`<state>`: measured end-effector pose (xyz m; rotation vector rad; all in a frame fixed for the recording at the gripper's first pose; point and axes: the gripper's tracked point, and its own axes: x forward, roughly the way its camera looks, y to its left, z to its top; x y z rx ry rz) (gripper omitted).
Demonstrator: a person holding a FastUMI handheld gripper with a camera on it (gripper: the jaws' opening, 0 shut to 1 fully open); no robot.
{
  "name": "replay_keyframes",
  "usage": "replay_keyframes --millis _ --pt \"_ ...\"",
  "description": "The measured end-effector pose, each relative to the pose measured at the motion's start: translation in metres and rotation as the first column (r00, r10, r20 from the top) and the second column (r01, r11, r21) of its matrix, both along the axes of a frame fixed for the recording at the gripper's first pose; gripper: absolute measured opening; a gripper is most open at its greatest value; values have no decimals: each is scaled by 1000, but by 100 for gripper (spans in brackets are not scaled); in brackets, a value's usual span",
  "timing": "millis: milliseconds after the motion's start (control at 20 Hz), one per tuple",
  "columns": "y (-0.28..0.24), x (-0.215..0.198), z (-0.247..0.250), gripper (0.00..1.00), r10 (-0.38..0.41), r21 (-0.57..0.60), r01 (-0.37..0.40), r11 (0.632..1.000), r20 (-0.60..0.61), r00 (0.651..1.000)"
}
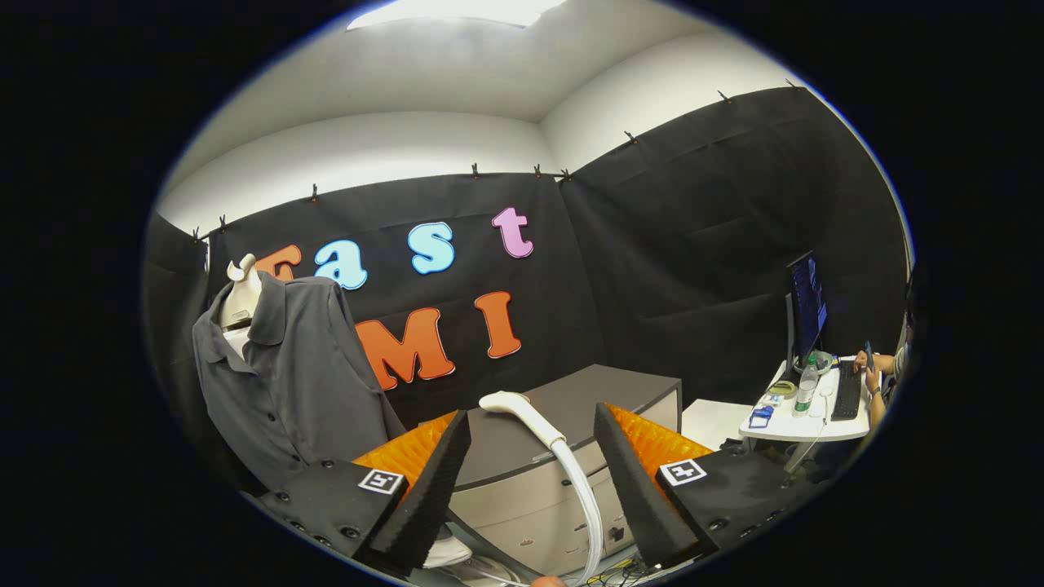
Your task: Iron the clothes twice with a garment steamer, once on the left side and once on the right side.
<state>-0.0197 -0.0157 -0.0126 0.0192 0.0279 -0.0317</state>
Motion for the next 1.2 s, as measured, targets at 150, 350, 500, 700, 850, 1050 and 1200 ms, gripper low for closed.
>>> replay_keyframes --millis 150,350,500,700,850,1050,1200 --pt "-2 1 -1 98 -3 2 3 1000 -5 1000" --pt "-5 0 -4 98 -7 4 7 1000 -15 1000" --pt "-8 2 -6 98 -8 5 9 1000 -23 1000" --pt "-13 11 -5 98 10 8 -9 1000 -43 999" --pt "-11 29 -3 98 49 -3 -50 999 -68 996" --pt "-22 67 0 98 78 -57 -85 995 -115 990" --pt "-22 103 0 98 111 -93 -126 988 -149 983"
